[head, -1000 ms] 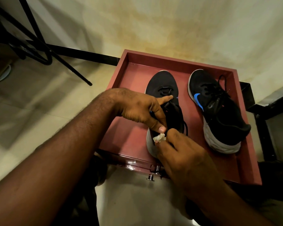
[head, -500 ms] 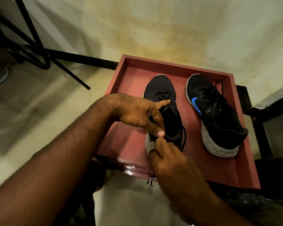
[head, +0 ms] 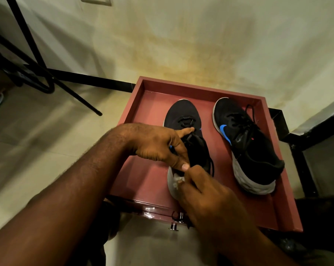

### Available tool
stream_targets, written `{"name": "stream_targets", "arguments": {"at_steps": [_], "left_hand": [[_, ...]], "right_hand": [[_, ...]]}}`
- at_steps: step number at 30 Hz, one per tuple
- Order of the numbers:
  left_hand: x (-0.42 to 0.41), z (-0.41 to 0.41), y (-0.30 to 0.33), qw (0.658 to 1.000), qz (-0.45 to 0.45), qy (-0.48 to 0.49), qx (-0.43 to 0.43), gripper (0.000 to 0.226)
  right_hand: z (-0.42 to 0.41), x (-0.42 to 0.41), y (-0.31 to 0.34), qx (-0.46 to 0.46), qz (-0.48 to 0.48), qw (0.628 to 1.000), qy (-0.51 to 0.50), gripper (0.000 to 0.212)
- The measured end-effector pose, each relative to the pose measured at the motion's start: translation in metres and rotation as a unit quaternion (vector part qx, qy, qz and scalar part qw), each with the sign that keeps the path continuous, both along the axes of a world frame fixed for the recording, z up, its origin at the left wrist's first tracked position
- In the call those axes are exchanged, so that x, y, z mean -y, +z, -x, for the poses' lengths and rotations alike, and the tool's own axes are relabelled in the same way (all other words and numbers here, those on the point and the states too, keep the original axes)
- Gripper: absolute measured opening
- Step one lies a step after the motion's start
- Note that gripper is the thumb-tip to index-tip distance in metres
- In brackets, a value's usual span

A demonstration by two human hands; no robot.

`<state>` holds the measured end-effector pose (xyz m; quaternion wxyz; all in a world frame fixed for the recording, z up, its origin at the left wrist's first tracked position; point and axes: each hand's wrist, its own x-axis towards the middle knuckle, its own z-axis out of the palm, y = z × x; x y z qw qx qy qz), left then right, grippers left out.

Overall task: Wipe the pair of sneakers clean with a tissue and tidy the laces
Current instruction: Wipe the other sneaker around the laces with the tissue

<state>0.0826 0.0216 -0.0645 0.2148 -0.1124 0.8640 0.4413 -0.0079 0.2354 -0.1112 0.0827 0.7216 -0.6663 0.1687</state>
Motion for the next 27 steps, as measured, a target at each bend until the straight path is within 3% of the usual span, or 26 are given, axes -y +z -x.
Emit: {"name": "stream_targets", "arguments": {"at_steps": [3, 6, 8, 12, 15, 17, 20, 23, 24, 27], "left_hand": [[-0.001, 0.001, 0.002, 1.000, 0.011, 0.005, 0.004, 0.024], [0.000, 0.000, 0.000, 1.000, 0.002, 0.004, 0.002, 0.022], [0.001, 0.000, -0.001, 1.000, -0.004, 0.004, -0.005, 0.020], [0.001, 0.001, -0.001, 1.000, 0.012, 0.003, -0.004, 0.023], [0.001, 0.000, 0.001, 1.000, 0.015, -0.005, -0.008, 0.024], [0.004, -0.001, 0.001, 0.999, 0.007, 0.006, -0.043, 0.021], [0.004, 0.003, 0.002, 0.980, -0.011, 0.133, -0.150, 0.029], [-0.002, 0.014, 0.005, 0.908, 0.012, 0.310, -0.281, 0.030], [-0.005, 0.017, 0.005, 0.897, 0.003, 0.323, -0.303, 0.026], [-0.019, 0.022, 0.006, 0.920, -0.049, 0.250, -0.299, 0.028]], "right_hand": [[0.007, 0.002, 0.006, 0.032, 0.031, 0.999, -0.001, 0.023], [-0.005, 0.001, -0.007, -0.034, -0.016, 0.999, 0.034, 0.008], [-0.004, 0.001, -0.010, -0.024, -0.017, 0.999, 0.045, 0.009], [0.016, 0.004, 0.003, 0.074, 0.015, 0.996, 0.050, 0.016], [0.018, 0.007, 0.005, 0.074, -0.007, 0.992, 0.103, 0.005], [0.022, 0.010, 0.006, 0.196, 0.038, 0.976, 0.089, 0.008], [0.034, 0.013, 0.013, 0.416, 0.130, 0.900, -0.013, 0.003], [0.048, 0.019, 0.020, 0.538, 0.163, 0.821, -0.104, 0.015], [0.053, 0.021, 0.021, 0.586, 0.167, 0.784, -0.113, 0.017], [0.060, 0.025, 0.021, 0.704, 0.168, 0.681, -0.105, 0.035]]}}
